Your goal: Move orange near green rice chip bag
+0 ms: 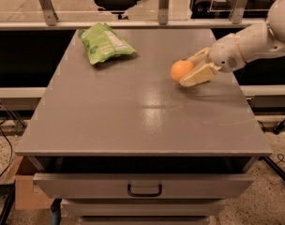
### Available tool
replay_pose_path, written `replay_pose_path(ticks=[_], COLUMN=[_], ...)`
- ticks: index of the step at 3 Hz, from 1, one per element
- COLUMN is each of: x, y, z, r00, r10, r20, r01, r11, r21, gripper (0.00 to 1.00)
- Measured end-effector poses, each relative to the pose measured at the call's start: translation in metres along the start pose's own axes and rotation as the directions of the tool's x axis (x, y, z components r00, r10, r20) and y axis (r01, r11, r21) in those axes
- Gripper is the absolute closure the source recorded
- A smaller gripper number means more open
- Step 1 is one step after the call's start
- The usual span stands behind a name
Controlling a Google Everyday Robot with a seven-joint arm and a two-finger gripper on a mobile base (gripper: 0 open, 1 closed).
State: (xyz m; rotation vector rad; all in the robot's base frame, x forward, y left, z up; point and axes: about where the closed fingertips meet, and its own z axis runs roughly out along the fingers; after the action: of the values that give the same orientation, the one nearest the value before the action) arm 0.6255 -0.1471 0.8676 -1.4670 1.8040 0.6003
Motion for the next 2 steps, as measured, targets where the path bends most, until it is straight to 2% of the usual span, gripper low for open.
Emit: replay_pose_path(ticks=[1,2], x=[-0.032,-0.062], y=[-0.014,-0.028], z=[0.018,0.053], r00=[0.998,0.997], r10=[0.000,-0.005], r20=[0.058,0.080], r01=[0.001,0.006], r11=[1.0000,0.9998], r21=[-0.006,-0.017], gripper=[1.00,1.00])
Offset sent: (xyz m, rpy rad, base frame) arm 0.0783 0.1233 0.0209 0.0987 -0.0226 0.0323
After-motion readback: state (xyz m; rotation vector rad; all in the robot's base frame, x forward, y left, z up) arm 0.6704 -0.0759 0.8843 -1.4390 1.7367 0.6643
